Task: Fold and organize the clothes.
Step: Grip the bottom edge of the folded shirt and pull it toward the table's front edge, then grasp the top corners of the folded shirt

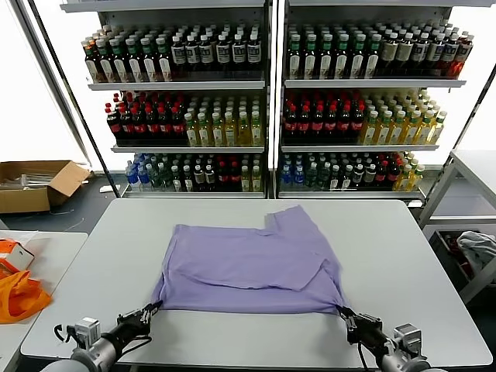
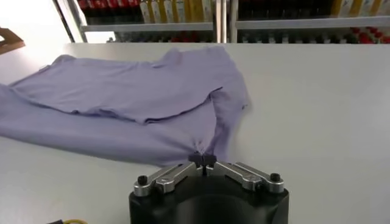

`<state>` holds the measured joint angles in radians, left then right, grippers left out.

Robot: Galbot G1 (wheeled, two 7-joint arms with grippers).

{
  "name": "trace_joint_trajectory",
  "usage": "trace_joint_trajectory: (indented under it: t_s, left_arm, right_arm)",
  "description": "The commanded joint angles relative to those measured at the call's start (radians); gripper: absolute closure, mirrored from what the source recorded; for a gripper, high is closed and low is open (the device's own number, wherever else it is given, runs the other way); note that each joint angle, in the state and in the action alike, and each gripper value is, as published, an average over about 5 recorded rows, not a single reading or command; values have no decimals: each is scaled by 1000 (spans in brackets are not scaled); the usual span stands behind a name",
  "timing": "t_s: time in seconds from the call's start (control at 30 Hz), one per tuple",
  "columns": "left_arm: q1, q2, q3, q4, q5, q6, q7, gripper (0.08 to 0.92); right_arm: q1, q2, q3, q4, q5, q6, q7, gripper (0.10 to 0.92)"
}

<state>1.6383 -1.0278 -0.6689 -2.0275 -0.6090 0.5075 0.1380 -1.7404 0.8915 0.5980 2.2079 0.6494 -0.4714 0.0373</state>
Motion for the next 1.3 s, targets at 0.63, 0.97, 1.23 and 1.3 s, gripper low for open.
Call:
trace_joint_trajectory:
  t_s: [0.63,0.97,1.23,1.3]
  left_arm:
    - [-84,250,-144,-13,-168,-18,25,441]
    - [-528,409,261,388,-222,-105,211,191]
    - [-824,397,547,569,-287,-136,257,177]
    - [-880,380,602,615,-288,-147,258,177]
  right_arm:
    - [695,17,-130,-329,-8,-34,-222,300]
    - [1227,141,-464,-853,-88,-51,-440,203]
    - [1364,261,-547,-1102,-137,-48,-465,203]
    - [1375,284,-552,-1139,-153,-50,-464,203]
